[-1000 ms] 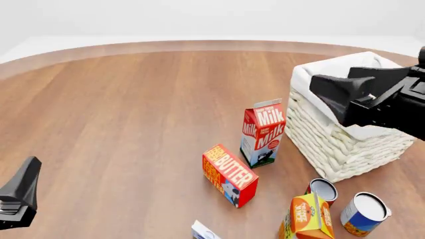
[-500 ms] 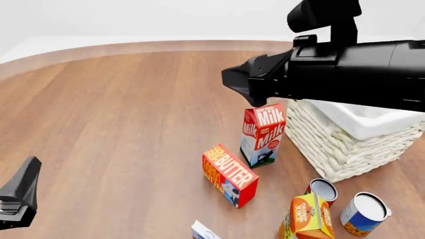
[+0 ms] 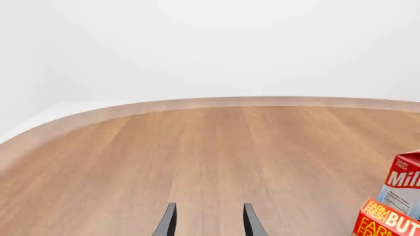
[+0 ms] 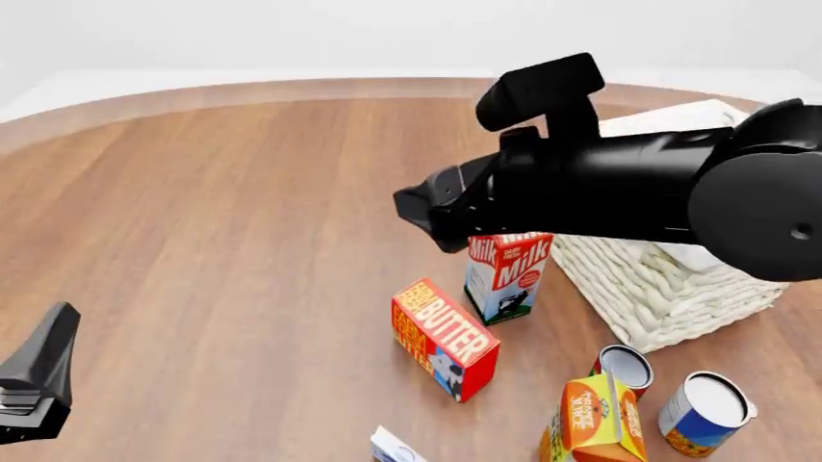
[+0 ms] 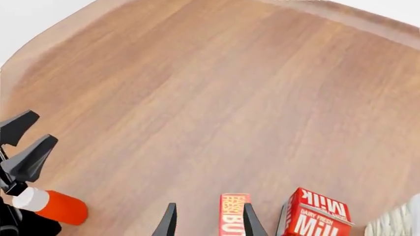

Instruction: Pick up the cream cheese box and the butter, and put them in the basket.

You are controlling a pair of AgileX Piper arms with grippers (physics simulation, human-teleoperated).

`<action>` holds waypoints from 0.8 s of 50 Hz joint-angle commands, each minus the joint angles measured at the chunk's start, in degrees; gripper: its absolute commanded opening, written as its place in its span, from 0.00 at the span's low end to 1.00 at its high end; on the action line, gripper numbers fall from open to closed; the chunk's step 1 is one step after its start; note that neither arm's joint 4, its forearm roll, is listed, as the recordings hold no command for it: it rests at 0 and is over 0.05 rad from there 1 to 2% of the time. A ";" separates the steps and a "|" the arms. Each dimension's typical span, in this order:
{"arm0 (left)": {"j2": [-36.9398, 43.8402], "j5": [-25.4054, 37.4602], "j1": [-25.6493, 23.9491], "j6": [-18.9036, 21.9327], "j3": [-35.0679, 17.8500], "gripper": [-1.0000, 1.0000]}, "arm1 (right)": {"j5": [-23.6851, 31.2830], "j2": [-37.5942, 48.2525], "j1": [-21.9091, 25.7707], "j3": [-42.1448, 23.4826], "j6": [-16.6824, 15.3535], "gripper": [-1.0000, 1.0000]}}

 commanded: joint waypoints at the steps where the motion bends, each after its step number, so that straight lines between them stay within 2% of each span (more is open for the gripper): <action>1: 0.00 0.00 0.00 0.00 0.00 1.00 | -2.56 1.51 0.07 3.14 -0.69 1.00; 23: 0.00 0.00 0.00 0.00 0.00 1.00 | -5.66 2.85 -1.24 7.66 -1.53 1.00; 40: 0.00 0.00 0.00 0.00 0.00 1.00 | -7.72 5.15 -2.88 9.91 -0.61 1.00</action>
